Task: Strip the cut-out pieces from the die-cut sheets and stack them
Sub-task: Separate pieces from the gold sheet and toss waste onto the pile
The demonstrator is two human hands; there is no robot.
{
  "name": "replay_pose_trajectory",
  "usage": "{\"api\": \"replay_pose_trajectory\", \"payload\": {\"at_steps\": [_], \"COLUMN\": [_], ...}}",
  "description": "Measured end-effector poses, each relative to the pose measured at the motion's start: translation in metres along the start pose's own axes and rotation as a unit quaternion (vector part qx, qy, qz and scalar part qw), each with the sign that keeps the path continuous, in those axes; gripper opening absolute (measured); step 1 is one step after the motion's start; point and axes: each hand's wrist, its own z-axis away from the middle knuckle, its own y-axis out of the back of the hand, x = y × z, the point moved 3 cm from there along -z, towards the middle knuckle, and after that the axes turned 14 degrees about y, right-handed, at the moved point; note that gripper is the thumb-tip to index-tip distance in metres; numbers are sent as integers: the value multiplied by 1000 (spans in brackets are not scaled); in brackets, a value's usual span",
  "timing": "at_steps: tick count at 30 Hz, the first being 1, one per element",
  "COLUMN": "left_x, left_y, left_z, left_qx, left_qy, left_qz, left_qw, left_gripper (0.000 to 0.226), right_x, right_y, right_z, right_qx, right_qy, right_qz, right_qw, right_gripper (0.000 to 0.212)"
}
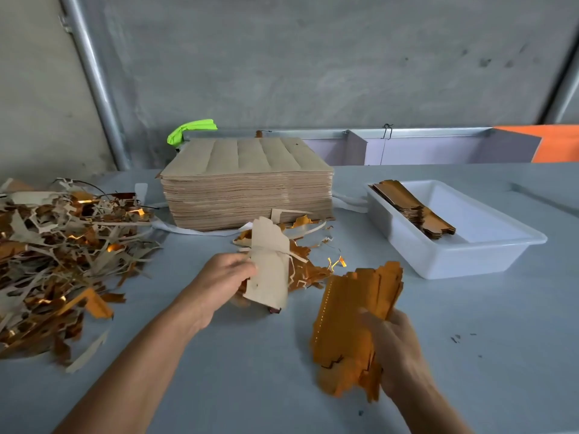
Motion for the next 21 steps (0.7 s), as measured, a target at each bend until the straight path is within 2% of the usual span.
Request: {"api": "replay_pose_trajectory", "payload": {"at_steps": [2,3,6,9,14,18,21], "left_x": [1,3,18,31,24,15,13], "left_y": [-8,-11,-19,-35,-68,-81,-81], "left_z": [1,1,11,25,31,34,35], "left_qx": [-6,17,95,66,-54,-107,-118], "left_qy": [-8,-30,-153,-239,-205,-211,-196], "left_qz": [-29,-66,-198,-231,-267,-274,-231], "left_qw": [1000,997,963,941,940,932,946], "left_gripper": [30,34,43,50,41,38,42], "right_x": [-4,-4,-5,-5,-3,3,4], "right_y": [-6,-9,-14,-20,-26,-22,-20], "right_z": [1,1,-1,-3,-1,2,7], "right_qx": [-22,-38,-95,-117,-76,-48,-54], "right_qy": [17,25,48,56,40,53,78], "right_qz": [51,81,137,158,67,5,-54], "right_qw": [998,996,985,979,994,997,994], "right_gripper": [8,9,16,15,15,22,39]}}
